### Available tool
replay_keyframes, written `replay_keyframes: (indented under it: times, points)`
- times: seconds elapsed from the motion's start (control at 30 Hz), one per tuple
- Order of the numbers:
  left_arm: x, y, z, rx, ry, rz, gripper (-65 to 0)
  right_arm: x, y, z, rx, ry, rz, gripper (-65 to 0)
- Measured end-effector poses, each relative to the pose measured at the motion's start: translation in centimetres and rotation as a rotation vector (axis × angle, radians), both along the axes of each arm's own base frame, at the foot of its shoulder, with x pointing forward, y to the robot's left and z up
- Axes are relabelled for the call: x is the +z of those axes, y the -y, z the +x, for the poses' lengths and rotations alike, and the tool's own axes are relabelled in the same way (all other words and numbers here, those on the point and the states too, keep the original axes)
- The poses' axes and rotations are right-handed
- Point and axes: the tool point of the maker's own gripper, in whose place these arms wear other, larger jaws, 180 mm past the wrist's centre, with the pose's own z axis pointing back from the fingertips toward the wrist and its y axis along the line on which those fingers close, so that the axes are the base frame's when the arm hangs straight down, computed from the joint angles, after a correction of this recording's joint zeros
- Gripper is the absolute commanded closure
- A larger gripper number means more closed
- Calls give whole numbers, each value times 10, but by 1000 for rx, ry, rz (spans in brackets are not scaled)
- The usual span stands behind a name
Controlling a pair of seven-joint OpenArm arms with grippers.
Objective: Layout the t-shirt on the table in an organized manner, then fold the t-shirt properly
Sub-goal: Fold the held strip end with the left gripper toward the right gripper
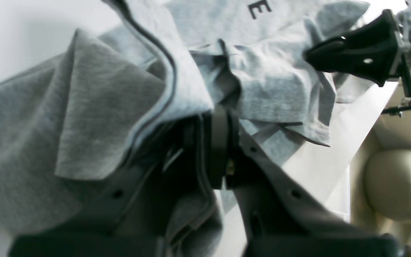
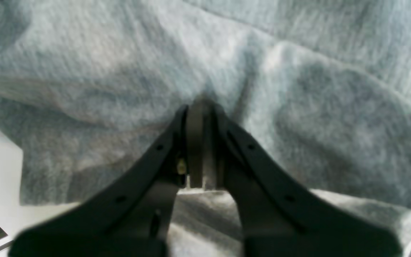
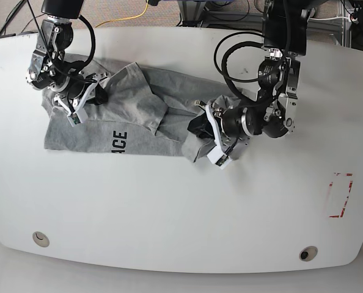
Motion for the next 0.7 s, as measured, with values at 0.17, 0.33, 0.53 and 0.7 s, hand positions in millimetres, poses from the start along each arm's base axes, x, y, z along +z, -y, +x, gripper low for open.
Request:
replay_keyframes:
  times: [0.17, 0.33, 0.53, 0.7]
  points:
    - [4, 6, 1, -24, 16, 3, -131, 0, 0, 0, 0, 0, 0, -49]
    - [3, 8, 0, -31, 15, 4, -339, 0, 0, 0, 0, -1, 0, -49]
    - [1, 15, -8, -88, -2, 38, -414, 0, 0, 0, 0, -1, 0, -49]
    - [19, 49, -26, -294, 62, 35, -414, 0, 0, 0, 0, -1, 0, -49]
